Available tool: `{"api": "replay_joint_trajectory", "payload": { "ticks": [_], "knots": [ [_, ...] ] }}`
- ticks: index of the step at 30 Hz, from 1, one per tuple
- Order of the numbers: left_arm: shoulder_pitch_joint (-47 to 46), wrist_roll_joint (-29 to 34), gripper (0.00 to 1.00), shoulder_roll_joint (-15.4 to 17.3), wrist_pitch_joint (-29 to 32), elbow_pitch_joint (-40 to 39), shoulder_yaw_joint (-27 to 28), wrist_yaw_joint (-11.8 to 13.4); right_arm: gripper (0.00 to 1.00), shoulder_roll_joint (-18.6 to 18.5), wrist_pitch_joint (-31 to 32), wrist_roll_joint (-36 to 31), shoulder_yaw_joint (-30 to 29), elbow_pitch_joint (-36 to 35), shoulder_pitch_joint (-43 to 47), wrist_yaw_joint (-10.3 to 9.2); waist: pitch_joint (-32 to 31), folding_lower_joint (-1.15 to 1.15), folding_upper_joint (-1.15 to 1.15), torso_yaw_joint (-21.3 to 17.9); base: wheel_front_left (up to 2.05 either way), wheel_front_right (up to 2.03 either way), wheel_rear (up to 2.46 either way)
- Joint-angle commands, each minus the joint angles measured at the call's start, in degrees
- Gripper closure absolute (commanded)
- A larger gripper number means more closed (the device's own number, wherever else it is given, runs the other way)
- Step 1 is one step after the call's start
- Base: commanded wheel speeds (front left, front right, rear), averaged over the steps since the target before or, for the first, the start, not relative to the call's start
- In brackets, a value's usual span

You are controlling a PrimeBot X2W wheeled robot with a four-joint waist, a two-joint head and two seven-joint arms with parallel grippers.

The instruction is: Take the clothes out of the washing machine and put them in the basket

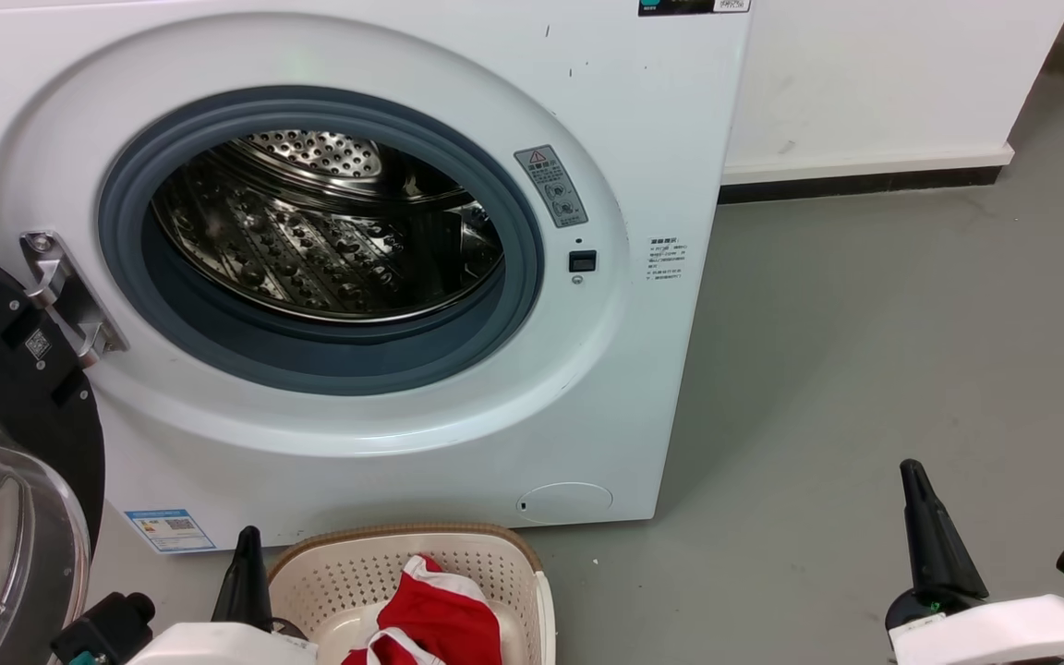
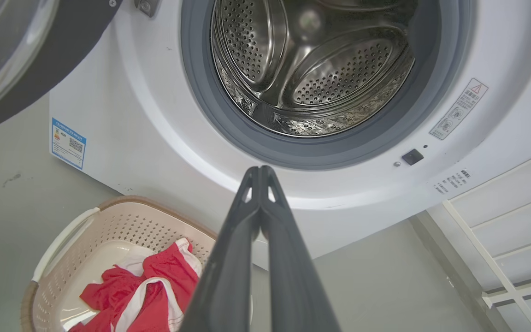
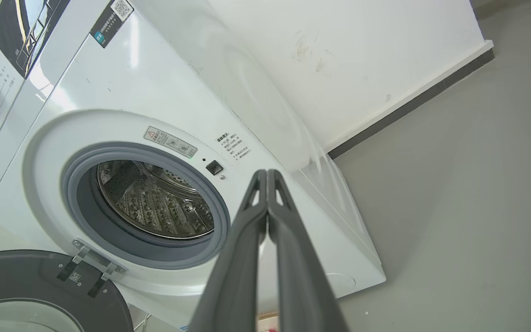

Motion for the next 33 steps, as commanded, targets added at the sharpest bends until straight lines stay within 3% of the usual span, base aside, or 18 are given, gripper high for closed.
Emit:
{"api": "replay_joint_trajectory", "payload": {
  "ticks": [1, 33],
  "knots": [
    [-1.8, -2.6, 1.0, 0.1, 0.5, -0.3, 0.4, -0.5, 1.0, -0.5, 0.5, 2.8, -0.2, 0.0, -1.9, -0.01, 0.0, 0.0, 0.0, 0.1, 0.0, 0.0, 0.0],
    [-5.9, -24.8, 1.0, 0.2, 6.0, 2.4, 1.9, -3.9, 1.0, -0.8, 5.6, 25.3, -2.1, 5.1, -5.9, -0.02, 0.5, 0.0, 0.0, 1.2, 0.0, 0.0, 0.0]
  ]
}}
